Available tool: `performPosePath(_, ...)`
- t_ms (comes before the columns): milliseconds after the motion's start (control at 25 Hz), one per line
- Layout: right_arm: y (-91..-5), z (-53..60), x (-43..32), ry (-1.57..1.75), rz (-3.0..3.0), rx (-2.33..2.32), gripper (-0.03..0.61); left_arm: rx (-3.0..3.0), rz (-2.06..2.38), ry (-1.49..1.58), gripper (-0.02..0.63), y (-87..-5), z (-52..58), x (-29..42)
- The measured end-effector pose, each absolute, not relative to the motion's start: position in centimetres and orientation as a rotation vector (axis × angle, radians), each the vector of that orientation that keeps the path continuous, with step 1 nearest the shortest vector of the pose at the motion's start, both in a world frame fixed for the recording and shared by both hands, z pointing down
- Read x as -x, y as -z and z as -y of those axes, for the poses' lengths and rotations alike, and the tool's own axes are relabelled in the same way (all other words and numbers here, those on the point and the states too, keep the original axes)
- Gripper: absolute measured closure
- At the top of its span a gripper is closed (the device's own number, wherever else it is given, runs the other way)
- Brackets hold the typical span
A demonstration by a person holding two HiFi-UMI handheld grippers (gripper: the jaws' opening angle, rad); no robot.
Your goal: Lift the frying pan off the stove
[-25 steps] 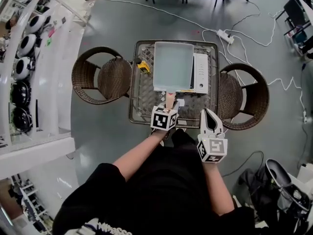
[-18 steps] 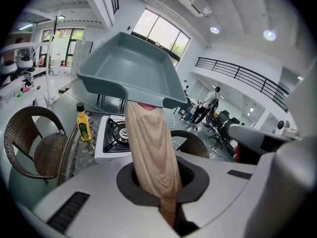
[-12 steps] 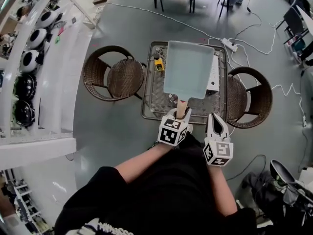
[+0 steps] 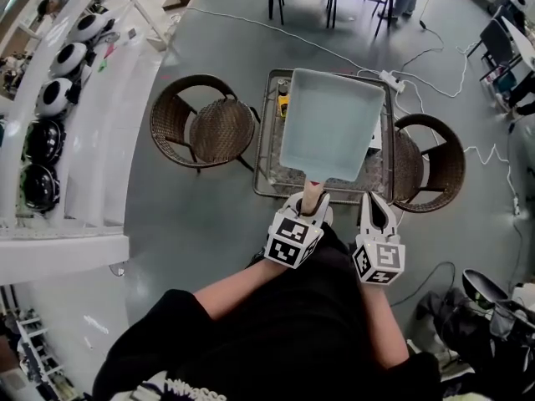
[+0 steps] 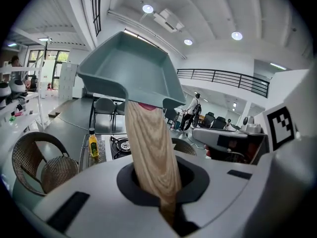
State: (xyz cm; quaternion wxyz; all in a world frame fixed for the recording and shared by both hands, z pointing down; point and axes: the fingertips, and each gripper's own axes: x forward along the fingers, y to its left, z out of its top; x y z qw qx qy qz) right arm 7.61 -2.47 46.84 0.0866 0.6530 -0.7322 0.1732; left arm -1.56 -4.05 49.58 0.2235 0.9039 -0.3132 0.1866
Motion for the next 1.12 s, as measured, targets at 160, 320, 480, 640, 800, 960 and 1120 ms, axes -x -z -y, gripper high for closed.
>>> performPosePath(160, -46.3, 1.5, -6.2, -0.490, 2.155, -1.964, 0.549, -2.499, 0.874, -0.481, 0.594, -48.6, 3.3, 3.6)
performPosePath(320, -46.0, 0.8, -5.6, -0.459, 2.123, -1.973, 0.549, -2.444, 0.881, -0.479, 0.594, -49.4, 2.6, 5.0)
performPosePath(480, -45.6, 0.3, -5.3, -0.444, 2.111, -1.983, 0.549, -2.423, 0.891, -0.459, 0.594, -49.3, 2.6, 5.9)
performPosePath(640, -45.6, 0.0, -4.7, -0.431, 2.114, -1.986, 0.549, -2.422, 0.892, -0.458, 0.594, -49.2, 2.9, 6.9)
performPosePath(800, -45.2, -0.2, -4.2, -0.414, 2.107, -1.992, 0.549, -2.423, 0.895, -0.441, 0.594, -49.0, 2.9, 7.5)
performPosePath(960, -44.8, -0.3, -3.9, -0.401, 2.107, -1.998, 0.549, -2.446, 0.889, -0.453, 0.594, -48.7, 3.2, 7.7)
performPosePath(1120, -44.7, -0.7, -3.9, -0.404, 2.103, -1.999, 0.549, -2.446, 0.871, -0.466, 0.594, -48.7, 2.9, 7.7)
